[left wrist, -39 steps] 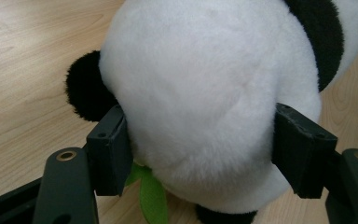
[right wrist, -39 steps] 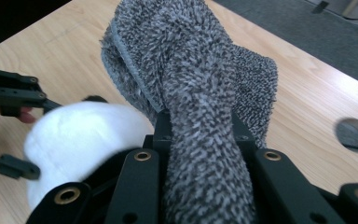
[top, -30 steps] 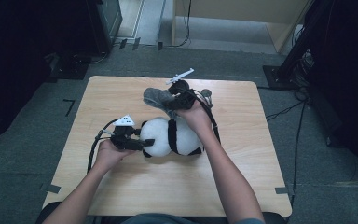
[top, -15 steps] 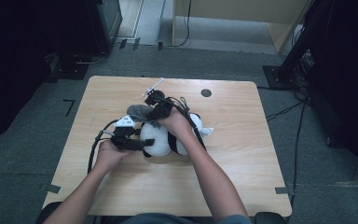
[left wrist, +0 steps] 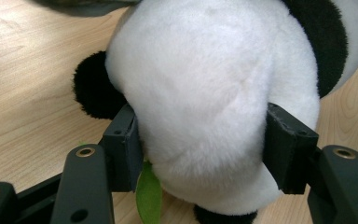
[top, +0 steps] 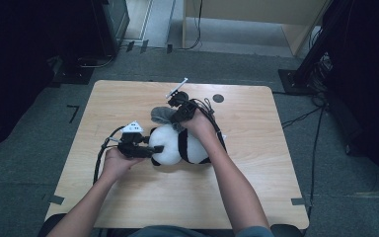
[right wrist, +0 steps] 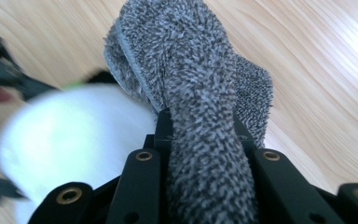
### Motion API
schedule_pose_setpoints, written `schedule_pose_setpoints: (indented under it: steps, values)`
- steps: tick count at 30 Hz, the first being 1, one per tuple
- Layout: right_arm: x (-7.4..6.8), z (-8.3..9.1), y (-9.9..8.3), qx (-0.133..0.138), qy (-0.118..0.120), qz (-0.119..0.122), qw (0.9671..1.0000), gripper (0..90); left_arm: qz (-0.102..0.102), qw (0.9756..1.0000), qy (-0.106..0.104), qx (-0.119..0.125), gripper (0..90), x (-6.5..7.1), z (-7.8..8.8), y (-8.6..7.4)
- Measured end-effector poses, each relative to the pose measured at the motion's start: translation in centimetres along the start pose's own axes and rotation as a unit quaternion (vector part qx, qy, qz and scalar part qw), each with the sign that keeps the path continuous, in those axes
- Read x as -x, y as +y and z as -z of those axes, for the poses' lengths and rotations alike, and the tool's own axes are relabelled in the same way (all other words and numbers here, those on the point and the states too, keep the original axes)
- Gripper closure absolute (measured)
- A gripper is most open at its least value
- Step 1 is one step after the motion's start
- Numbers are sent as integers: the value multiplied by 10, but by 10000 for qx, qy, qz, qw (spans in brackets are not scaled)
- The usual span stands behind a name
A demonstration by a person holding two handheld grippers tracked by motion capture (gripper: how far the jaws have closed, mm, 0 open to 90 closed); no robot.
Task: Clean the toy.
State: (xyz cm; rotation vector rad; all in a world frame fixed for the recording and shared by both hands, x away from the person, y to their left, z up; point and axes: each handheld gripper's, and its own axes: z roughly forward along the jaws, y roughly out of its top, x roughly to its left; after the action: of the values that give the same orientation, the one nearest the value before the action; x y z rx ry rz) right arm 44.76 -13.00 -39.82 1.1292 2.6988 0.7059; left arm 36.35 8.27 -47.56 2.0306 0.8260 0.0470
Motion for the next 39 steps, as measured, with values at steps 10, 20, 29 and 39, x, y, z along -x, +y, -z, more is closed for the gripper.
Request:
schedule_pose_setpoints:
  steps: [10, 20, 29, 39]
  values:
    - [42, 20, -25, 152, -92, -527, 9985, 731, 29, 10000, -6, 36, 385, 0, 0, 0]
    - [72, 32, -56, 380, -88, -1056, 9936, 730, -14, 10000, -1, 51, 385, 0, 0, 0]
    - [98, 21, -97, 365, -140, -1467, 9884, 737, 24, 10000, 3, 56, 385, -1, 0, 0]
    - [106, 19, -120, 505, -190, -1754, 9830, 741, 47, 10000, -12, 58, 385, -1, 0, 0]
